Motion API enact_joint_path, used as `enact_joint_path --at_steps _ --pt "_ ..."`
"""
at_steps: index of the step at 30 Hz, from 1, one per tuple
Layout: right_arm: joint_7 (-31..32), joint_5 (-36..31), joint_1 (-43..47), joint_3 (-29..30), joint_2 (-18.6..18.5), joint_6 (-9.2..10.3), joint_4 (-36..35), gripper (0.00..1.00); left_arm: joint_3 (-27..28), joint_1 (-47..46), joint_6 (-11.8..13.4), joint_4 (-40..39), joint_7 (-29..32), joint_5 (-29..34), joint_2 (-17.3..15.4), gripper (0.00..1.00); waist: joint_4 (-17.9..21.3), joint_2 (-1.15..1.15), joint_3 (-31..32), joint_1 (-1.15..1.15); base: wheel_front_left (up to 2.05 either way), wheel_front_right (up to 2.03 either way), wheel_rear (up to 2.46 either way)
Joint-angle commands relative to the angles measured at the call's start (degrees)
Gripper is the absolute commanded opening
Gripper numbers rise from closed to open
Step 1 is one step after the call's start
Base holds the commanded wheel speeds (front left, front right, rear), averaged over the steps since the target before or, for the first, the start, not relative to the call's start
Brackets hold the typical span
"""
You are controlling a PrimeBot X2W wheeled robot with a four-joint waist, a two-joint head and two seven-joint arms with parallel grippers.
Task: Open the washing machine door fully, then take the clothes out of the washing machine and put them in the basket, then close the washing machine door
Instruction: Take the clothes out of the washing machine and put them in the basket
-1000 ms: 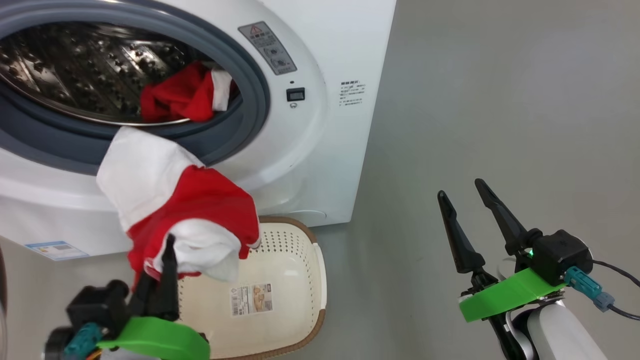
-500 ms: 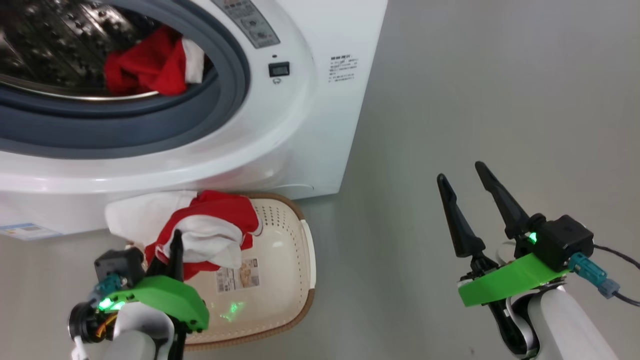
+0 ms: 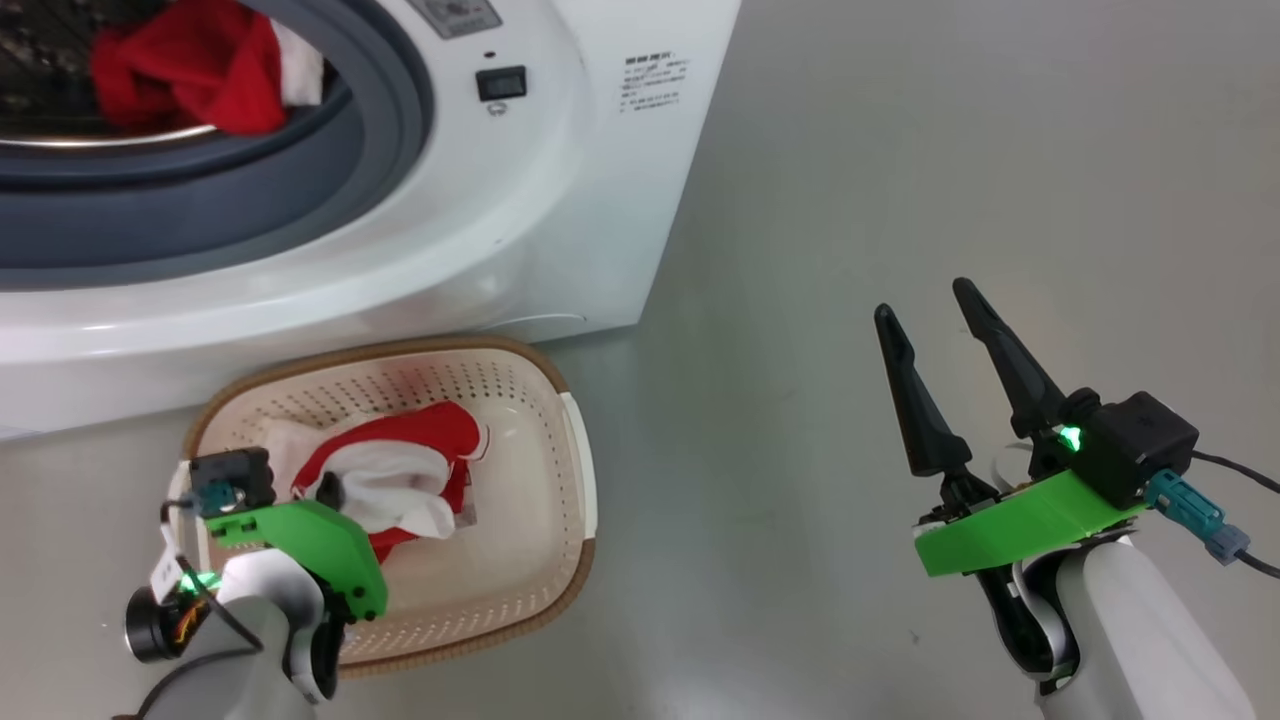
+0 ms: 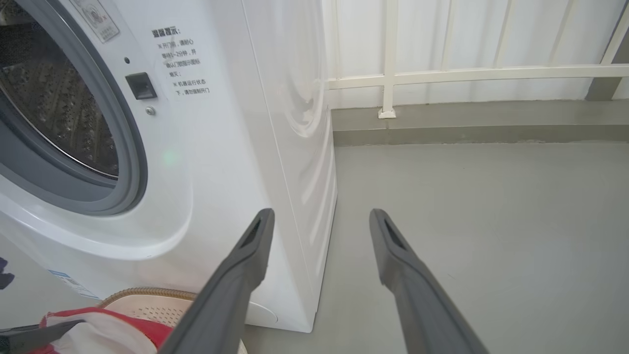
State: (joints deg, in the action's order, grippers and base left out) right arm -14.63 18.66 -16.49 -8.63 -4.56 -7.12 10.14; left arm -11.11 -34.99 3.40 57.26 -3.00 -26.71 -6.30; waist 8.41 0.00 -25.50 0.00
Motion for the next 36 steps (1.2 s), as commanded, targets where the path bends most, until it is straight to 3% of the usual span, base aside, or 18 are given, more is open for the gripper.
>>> enact_joint_path --at_steps 1,15,17,19,20,31,36 --pt "-0.37 0.81 -0.72 -1.53 0.01 -0.36 -1.41 1.0 1.32 -1.22 -0.77 1.02 0.45 -0.53 -1.31 0.0 1.02 0.0 -1.47 0.0 0.0 0.0 0.0" --pt "-0.37 1.2 -2.23 -1.49 0.04 -0.36 -1.89 1.0 1.5 -7.21 -4.08 12.97 1.33 -2.56 -1.57 0.0 2.89 0.0 -6.36 0.0 0.0 0.0 0.0" --pt "-0.37 1.23 -2.32 -1.65 0.13 -0.36 -1.75 1.0 1.25 -7.57 -3.92 13.79 1.07 -2.42 -1.76 0.34 3.06 0.0 -6.7 0.0 0.0 0.0 0.0" --pt "-0.37 1.28 -2.45 -1.88 0.2 -0.36 -1.46 1.0 1.15 -7.89 -3.88 14.31 0.47 -2.45 -1.81 0.59 3.18 0.0 -6.92 0.0 0.0 0.0 0.0" --pt "-0.37 1.32 -2.51 -1.99 0.22 -0.36 -1.31 1.0 1.05 -7.96 -3.87 14.53 0.1 -2.4 -1.85 0.98 3.22 0.0 -6.97 0.0 0.0 0.0 0.0" --pt "-0.37 1.12 -2.04 -0.82 0.02 -0.36 -0.29 1.0 -1.71 -8.43 -3.63 14.92 -8.18 -0.22 -0.91 1.0 1.87 0.0 -4.28 0.0 0.0 0.0 0.0" --pt "-0.37 0.28 -0.99 -0.38 -0.14 -0.36 0.21 1.0 -1.49 -6.27 -4.78 12.83 -11.41 -0.6 -0.32 1.0 0.22 0.0 -0.65 0.0 0.0 0.0 0.0"
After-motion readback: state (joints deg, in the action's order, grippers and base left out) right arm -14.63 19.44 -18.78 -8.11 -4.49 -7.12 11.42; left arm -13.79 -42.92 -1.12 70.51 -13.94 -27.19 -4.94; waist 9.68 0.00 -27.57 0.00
